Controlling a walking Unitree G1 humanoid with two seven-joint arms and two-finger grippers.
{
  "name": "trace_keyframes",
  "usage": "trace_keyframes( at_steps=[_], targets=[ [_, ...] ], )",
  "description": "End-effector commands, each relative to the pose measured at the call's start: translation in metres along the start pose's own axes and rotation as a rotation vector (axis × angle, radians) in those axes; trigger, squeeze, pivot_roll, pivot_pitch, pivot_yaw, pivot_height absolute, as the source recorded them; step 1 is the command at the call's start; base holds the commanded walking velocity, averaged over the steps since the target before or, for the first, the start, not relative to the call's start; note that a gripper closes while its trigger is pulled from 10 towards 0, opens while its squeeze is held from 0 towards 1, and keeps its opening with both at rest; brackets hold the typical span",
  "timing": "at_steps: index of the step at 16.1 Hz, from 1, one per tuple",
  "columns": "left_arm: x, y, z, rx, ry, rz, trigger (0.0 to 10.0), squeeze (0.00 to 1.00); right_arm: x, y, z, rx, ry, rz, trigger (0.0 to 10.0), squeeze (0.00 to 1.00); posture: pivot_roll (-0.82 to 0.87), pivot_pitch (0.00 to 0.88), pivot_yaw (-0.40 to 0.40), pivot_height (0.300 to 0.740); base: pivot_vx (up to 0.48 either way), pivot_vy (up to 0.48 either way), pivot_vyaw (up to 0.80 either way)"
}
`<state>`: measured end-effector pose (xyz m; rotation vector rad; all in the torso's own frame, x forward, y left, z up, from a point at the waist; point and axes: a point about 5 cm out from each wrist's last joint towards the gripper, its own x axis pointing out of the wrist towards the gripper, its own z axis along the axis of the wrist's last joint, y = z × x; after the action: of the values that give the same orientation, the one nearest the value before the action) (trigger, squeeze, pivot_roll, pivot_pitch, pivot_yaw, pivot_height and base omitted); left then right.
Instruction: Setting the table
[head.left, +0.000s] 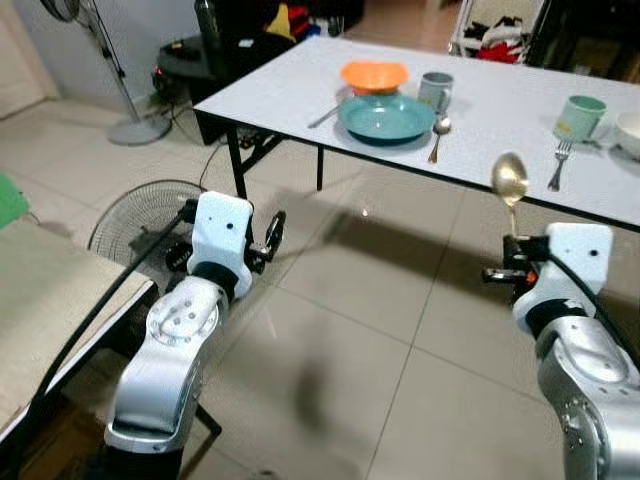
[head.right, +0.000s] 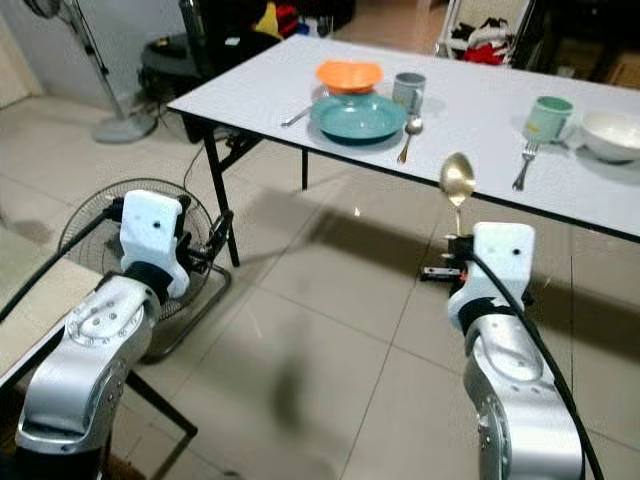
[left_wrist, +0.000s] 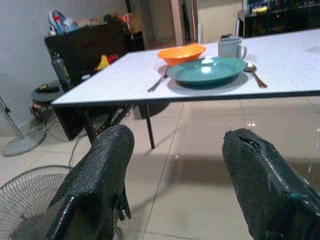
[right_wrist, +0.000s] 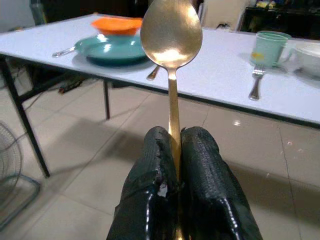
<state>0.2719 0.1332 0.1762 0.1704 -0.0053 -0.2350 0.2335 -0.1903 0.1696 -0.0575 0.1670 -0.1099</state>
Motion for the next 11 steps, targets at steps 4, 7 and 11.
trace_keyframes(
  at_steps=[4, 7, 11],
  targets=[
    [-0.0002, 0.0033, -0.0007, 0.014, 0.000, 0.006, 10.0, 0.00, -0.0005, 0.0073, 0.0036, 0.001, -0.020, 0.040, 10.0, 0.00, 0.02, 0.000, 0.044, 0.740, 0.000, -0.322, 0.00],
    [0.0003, 0.0023, -0.0016, 0.016, 0.002, -0.001, 10.0, 0.00, -0.0023, 0.0084, 0.0030, 0.007, -0.020, 0.047, 10.0, 0.00, 0.01, 0.000, 0.052, 0.740, 0.000, -0.319, 0.00],
    [0.0012, 0.0009, -0.0021, 0.001, 0.001, -0.009, 10.0, 0.00, -0.0041, 0.0062, 0.0002, -0.007, 0.003, 0.044, 10.0, 0.00, 0.00, 0.000, 0.061, 0.740, 0.000, -0.075, -0.20]
  ],
)
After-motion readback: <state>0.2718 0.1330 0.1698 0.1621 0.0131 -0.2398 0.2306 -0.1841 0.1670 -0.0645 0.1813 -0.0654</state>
